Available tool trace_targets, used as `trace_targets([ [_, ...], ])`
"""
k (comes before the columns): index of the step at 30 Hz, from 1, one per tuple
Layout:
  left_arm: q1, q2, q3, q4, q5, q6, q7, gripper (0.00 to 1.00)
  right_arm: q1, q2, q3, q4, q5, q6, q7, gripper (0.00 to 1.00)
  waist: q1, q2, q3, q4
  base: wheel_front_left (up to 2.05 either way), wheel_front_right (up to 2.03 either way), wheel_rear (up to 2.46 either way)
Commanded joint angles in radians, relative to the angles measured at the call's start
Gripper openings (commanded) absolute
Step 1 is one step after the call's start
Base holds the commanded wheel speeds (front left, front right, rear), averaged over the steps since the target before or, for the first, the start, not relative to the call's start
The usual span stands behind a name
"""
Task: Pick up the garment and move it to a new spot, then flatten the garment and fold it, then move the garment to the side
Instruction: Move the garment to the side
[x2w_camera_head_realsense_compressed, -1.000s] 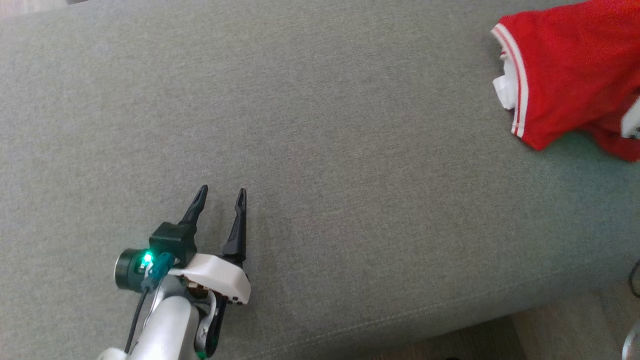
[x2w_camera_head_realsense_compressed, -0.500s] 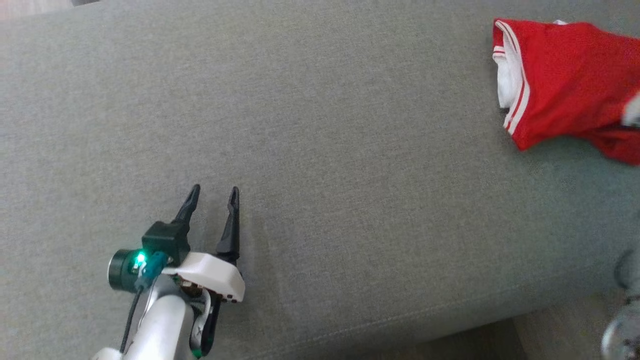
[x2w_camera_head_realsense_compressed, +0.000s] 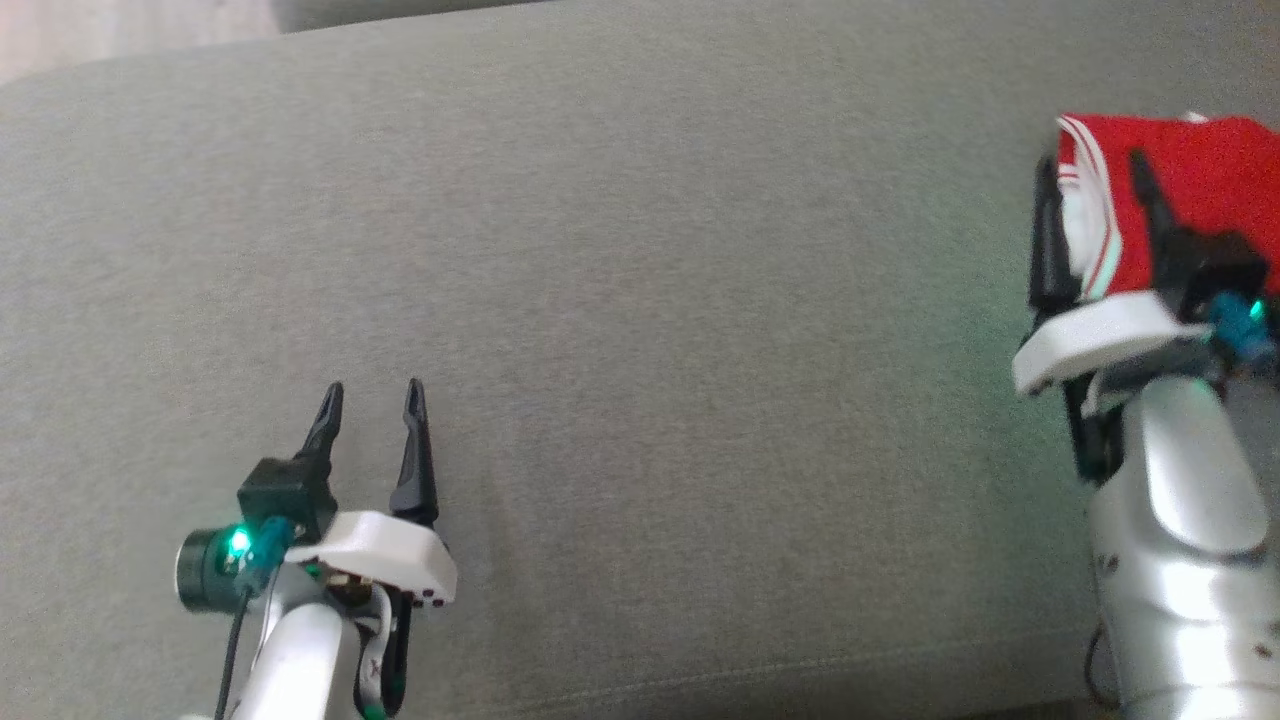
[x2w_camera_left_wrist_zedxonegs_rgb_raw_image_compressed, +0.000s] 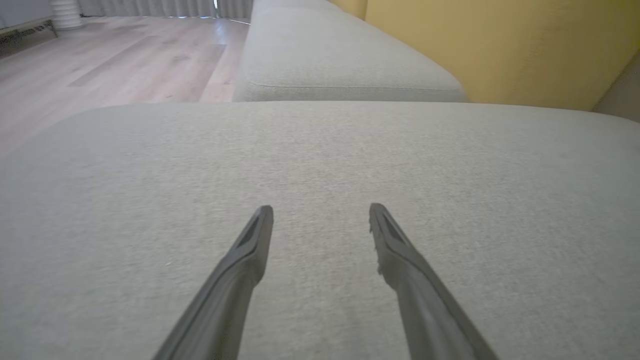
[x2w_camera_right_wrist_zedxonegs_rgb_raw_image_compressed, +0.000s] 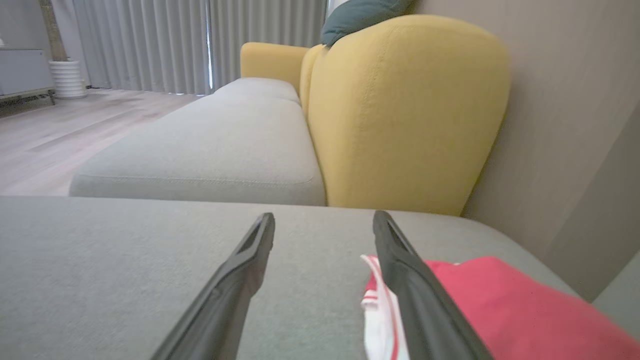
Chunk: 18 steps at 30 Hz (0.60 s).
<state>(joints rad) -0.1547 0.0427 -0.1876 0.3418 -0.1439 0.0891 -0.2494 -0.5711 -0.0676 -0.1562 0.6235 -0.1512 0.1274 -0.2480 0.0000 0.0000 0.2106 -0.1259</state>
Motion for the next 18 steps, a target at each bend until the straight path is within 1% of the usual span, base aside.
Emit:
trace_targets([
  [1,-0.002,0.008,0.039,-0.035,-0.003,0.009,-0.012,1.00,0.007,0.011,0.038,-0.033,0.022,0.003,-0.013,1.00,0.0000,0.0000,-0.025,0.038,0.00,0.00,0.00],
  [5,0.010,0.008,0.049,-0.034,-0.011,0.021,-0.012,1.00,0.078,0.016,0.069,-0.025,0.066,0.003,-0.013,1.00,0.0000,0.0000,-0.046,0.083,0.00,0.00,0.00],
  [9,0.025,0.008,0.057,-0.032,-0.020,0.030,-0.012,1.00,0.141,0.017,0.119,-0.028,0.133,0.003,-0.013,1.00,0.0000,0.0000,-0.066,0.119,0.00,0.00,0.00],
  [18,0.058,0.008,0.079,-0.025,-0.019,0.033,-0.012,1.00,0.222,0.017,0.188,-0.050,0.213,0.003,-0.014,1.00,0.0000,0.0000,-0.112,0.151,0.00,0.00,0.00],
])
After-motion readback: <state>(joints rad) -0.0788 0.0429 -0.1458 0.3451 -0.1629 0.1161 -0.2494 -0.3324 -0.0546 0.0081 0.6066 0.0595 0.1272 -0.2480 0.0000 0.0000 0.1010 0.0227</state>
